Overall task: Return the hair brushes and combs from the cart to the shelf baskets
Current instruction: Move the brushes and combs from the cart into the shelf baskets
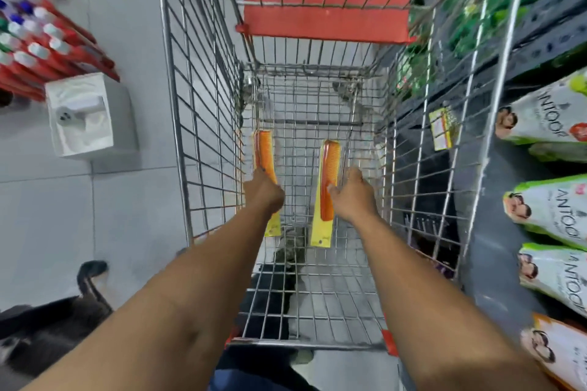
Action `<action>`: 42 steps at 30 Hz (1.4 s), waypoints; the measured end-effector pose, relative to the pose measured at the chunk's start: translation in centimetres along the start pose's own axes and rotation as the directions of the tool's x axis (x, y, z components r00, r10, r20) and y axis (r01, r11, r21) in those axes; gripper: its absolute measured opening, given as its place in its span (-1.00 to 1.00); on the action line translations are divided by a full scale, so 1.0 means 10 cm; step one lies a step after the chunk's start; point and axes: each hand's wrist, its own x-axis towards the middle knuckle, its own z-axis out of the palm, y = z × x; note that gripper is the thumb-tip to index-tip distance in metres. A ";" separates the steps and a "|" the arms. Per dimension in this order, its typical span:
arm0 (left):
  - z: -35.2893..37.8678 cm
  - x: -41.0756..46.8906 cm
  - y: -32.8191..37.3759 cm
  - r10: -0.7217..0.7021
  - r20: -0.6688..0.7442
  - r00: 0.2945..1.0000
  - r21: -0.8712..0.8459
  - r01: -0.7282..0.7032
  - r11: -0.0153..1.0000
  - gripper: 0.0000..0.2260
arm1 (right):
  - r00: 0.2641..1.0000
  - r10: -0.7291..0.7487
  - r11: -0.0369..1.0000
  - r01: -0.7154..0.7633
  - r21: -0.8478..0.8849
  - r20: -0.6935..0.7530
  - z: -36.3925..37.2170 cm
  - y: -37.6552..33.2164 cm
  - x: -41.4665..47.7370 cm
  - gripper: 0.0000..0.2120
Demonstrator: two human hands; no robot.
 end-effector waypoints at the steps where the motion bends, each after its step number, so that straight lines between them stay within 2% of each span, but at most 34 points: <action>1: 0.05 0.03 -0.02 -0.005 -0.016 1.000 0.032 0.006 0.999 -0.55 | 1.000 0.008 1.000 -0.008 0.003 0.007 0.04 0.02 0.03 -0.52; 4: 0.17 0.11 -0.08 0.020 -0.060 0.998 0.123 -0.012 0.992 -0.45 | 0.999 0.031 1.000 -0.031 -0.001 0.027 0.19 0.07 0.12 -0.47; 7: 0.25 0.16 -0.10 0.050 -0.132 0.990 0.181 -0.026 0.983 -0.46 | 0.996 0.076 0.997 -0.075 -0.023 0.042 0.32 0.11 0.20 -0.40; 15: 0.27 0.33 -0.16 0.025 -0.215 0.976 0.155 0.009 0.988 -0.46 | 0.994 0.092 0.988 -0.099 -0.114 -0.064 0.53 0.12 0.30 -0.27; 19: 0.32 0.38 -0.13 -0.009 -0.246 0.969 0.112 0.038 0.993 -0.61 | 0.984 0.158 0.984 -0.164 -0.066 -0.087 0.56 0.13 0.33 -0.40; 22: 0.31 0.40 -0.12 -0.024 -0.176 0.984 0.053 0.033 0.998 -0.72 | 0.980 0.177 0.982 -0.181 -0.045 -0.093 0.55 0.13 0.37 -0.54; 26: 0.26 0.36 -0.08 -0.025 -0.092 0.995 -0.157 0.010 0.987 -0.82 | 0.978 0.195 0.978 -0.188 0.089 -0.071 0.47 0.13 0.33 -0.85; 30: 0.13 0.22 0.05 0.027 0.014 1.000 -0.378 -0.020 0.926 -0.89 | 0.974 0.217 0.942 -0.193 0.275 -0.060 0.25 0.12 0.22 -0.76; 33: 0.00 0.09 0.21 0.106 0.101 0.989 -0.495 -0.042 0.868 -0.80 | 0.974 0.209 0.917 -0.162 0.365 -0.091 0.03 0.09 0.10 -0.59; 38: -0.21 -0.20 0.43 0.232 0.155 0.960 -0.512 -0.123 0.850 -0.89 | 0.973 0.202 0.831 -0.112 0.544 -0.108 -0.30 -0.11 -0.19 -0.64; 42: -0.43 -0.57 0.67 0.335 0.136 0.932 -0.548 -0.211 0.809 -0.86 | 0.975 0.161 0.822 -0.047 0.567 -0.152 -0.58 -0.28 -0.52 -0.64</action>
